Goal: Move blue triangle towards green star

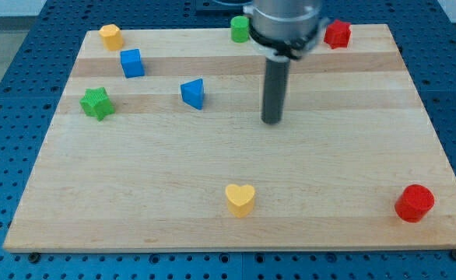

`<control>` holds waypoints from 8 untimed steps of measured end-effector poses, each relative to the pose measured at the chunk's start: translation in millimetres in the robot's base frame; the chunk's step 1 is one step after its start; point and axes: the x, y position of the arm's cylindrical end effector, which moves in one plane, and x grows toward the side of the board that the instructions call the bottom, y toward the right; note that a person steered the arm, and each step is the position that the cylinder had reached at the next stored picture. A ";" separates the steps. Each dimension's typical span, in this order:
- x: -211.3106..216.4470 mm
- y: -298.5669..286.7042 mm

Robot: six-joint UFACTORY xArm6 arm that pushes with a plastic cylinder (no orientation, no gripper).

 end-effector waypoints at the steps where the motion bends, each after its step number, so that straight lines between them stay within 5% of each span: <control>1: -34.9 -25.0; 3: -66.4 -66.9; 7: -28.4 -124.3; 8: -55.7 -137.9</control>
